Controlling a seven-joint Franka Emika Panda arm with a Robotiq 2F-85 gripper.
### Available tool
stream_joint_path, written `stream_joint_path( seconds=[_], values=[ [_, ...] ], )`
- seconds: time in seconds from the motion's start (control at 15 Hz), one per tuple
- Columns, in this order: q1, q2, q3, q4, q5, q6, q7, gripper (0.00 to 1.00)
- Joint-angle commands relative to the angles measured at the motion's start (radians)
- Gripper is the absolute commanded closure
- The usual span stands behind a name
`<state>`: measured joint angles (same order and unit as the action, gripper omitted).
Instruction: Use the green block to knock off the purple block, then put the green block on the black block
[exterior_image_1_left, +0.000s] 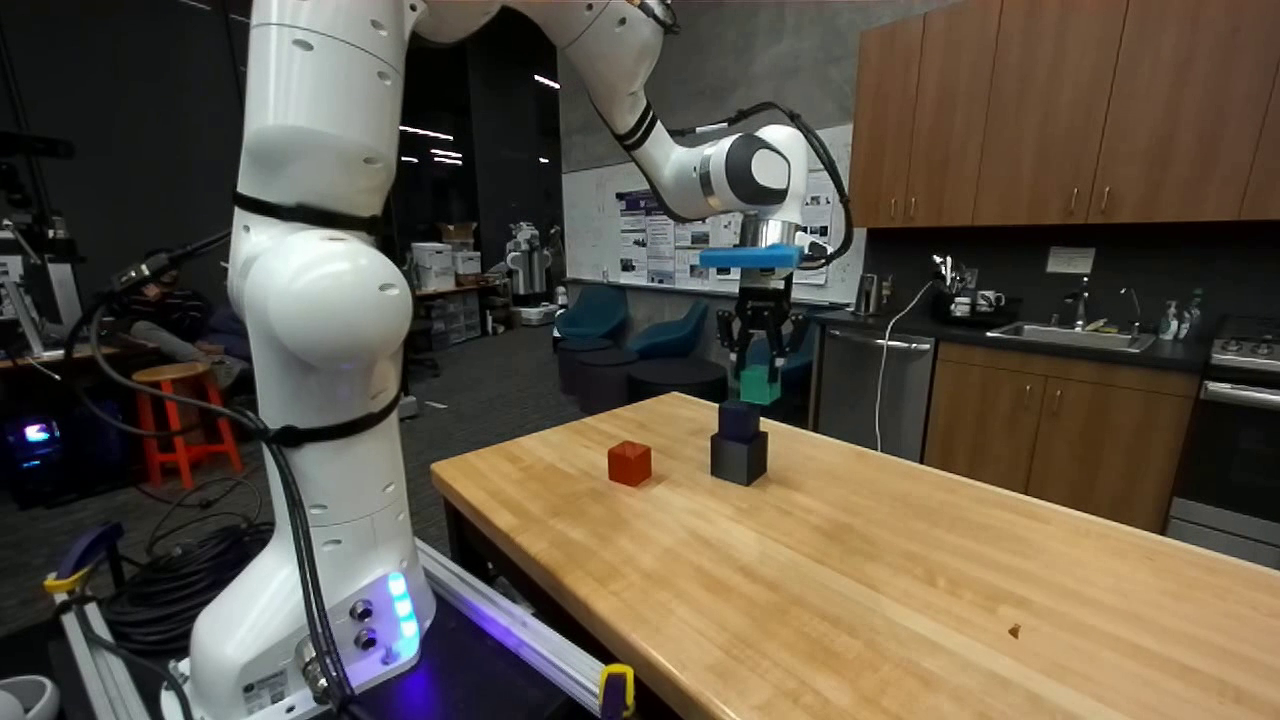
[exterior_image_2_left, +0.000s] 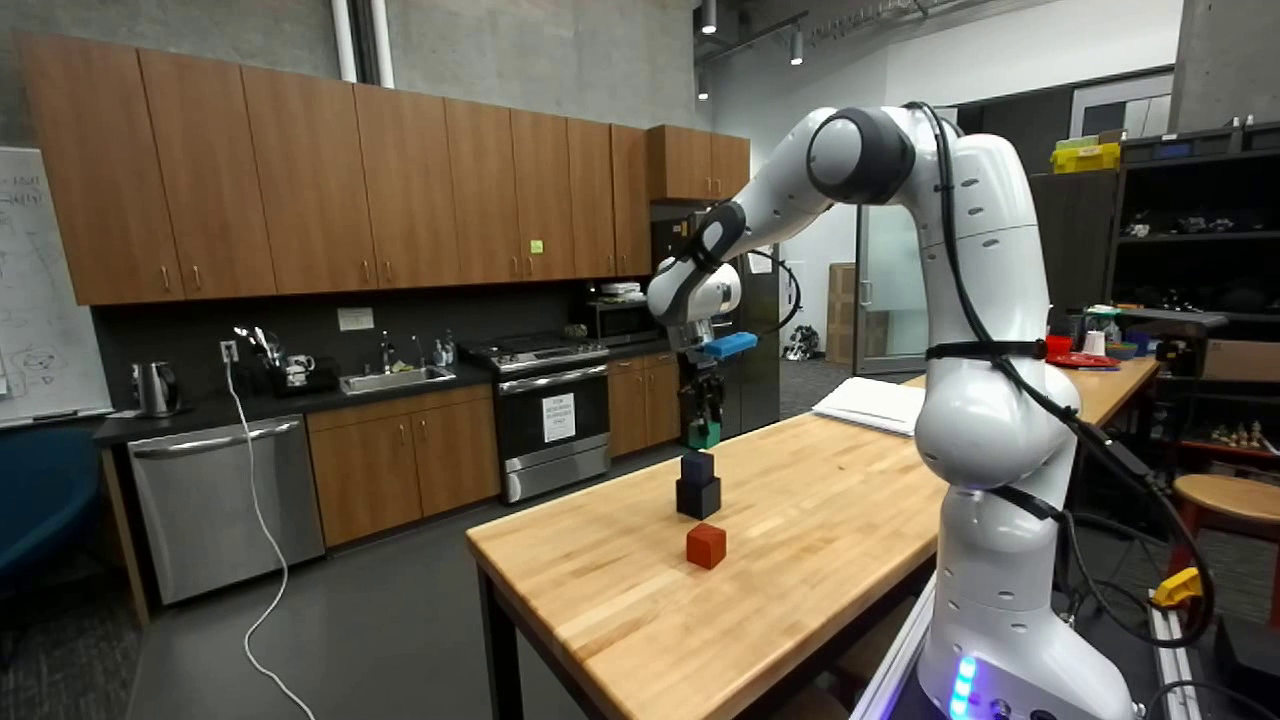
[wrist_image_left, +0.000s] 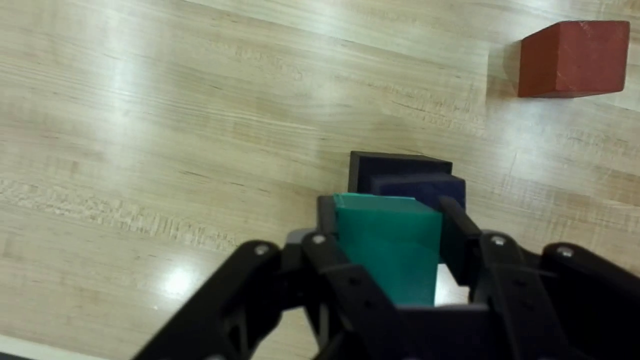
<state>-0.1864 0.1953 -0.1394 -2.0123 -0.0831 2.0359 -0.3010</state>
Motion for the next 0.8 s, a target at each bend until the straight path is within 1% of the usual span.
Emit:
stream_joint_path(
  seconds=[0.0,0.27,0.73],
  values=[
    [-0.017,0.019,-0.015,0.04,0.008,-0.012,0.012,0.74],
    [-0.024,0.046,-0.019,0.065,0.005,-0.019,0.016,0.74],
    [-0.019,0.093,-0.006,0.093,0.007,-0.026,0.014,0.74]
  ],
)
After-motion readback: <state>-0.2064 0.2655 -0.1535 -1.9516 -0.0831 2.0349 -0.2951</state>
